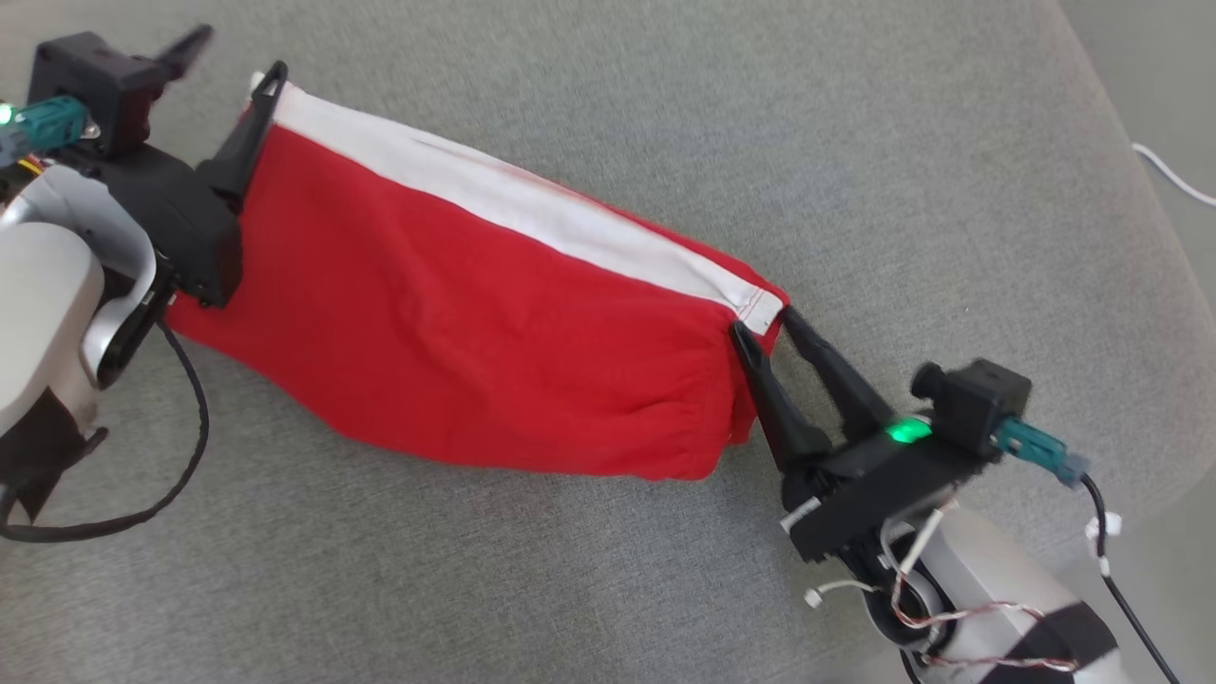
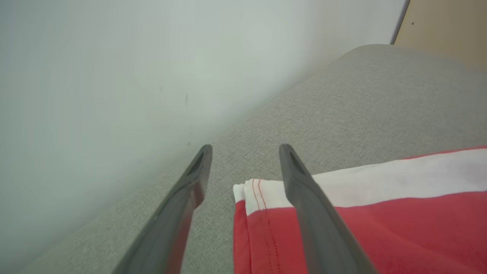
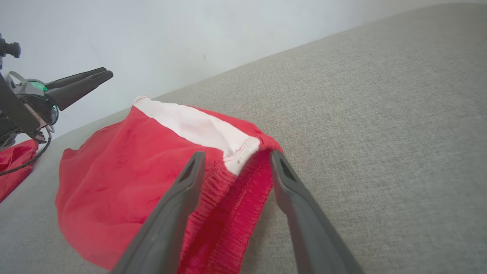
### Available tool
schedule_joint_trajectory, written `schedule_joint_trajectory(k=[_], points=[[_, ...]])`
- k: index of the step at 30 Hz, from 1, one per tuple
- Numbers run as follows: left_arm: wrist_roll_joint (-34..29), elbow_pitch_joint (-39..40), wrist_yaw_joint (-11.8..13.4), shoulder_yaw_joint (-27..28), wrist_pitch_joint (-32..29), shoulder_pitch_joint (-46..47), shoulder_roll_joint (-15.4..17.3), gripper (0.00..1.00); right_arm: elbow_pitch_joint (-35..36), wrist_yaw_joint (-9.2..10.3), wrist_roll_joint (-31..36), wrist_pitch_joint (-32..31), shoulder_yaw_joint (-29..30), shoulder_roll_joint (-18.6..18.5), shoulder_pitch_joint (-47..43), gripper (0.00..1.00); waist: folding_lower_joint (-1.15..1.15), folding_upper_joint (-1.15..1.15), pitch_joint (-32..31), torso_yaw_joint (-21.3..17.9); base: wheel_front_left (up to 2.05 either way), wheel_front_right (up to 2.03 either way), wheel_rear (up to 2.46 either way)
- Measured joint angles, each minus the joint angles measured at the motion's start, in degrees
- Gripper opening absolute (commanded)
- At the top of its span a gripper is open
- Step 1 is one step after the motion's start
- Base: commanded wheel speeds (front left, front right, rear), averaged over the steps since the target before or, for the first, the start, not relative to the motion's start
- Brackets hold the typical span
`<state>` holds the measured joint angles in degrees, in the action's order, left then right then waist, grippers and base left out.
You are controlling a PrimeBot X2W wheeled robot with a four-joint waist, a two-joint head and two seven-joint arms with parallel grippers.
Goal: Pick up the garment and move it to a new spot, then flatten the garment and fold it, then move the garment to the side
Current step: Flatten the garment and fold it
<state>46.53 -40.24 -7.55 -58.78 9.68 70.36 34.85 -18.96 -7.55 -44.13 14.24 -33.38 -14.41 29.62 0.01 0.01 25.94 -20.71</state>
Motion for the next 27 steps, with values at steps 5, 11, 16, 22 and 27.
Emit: schedule_joint_trajectory(k=[5, 11, 16, 22, 27], points=[[2.85, -1.74, 0.0, 0.01, 3.37, -1.33, -0.8, 1.0, 1.21, 0.0, 2.02, 0.45, 2.03, -1.22, -3.72, 1.0, -0.01, -0.01, -2.63, 0.69, 0.0, 0.0, 0.0], [4.07, -0.88, 0.37, 4.37, 5.21, -4.82, -0.43, 1.0, 4.38, 0.0, 6.44, 0.68, 5.8, -1.45, -8.27, 1.0, -0.01, -0.01, -5.85, 1.4, 0.0, 0.0, 0.0], [1.09, 9.29, 3.79, 17.23, 5.35, -16.06, 0.32, 1.0, 8.0, 0.0, 10.31, 0.75, 13.12, 0.18, -14.33, 1.0, -0.02, -0.02, -9.79, 2.7, 0.0, 0.0, 0.0], [-3.72, 17.83, 5.61, 27.58, 5.35, -28.95, -0.59, 1.0, 12.47, 0.0, 14.25, 0.82, 19.97, 2.86, -19.56, 1.0, -0.02, -0.02, -12.71, 5.23, 0.0, 0.0, 0.0], [-7.38, 22.28, 5.7, 32.95, 5.35, -35.99, -3.03, 1.0, 17.36, 0.0, 16.74, 0.88, 25.81, 6.12, -24.38, 1.0, -0.02, -0.02, -14.28, 7.82, 0.0, 0.0, 0.0]])
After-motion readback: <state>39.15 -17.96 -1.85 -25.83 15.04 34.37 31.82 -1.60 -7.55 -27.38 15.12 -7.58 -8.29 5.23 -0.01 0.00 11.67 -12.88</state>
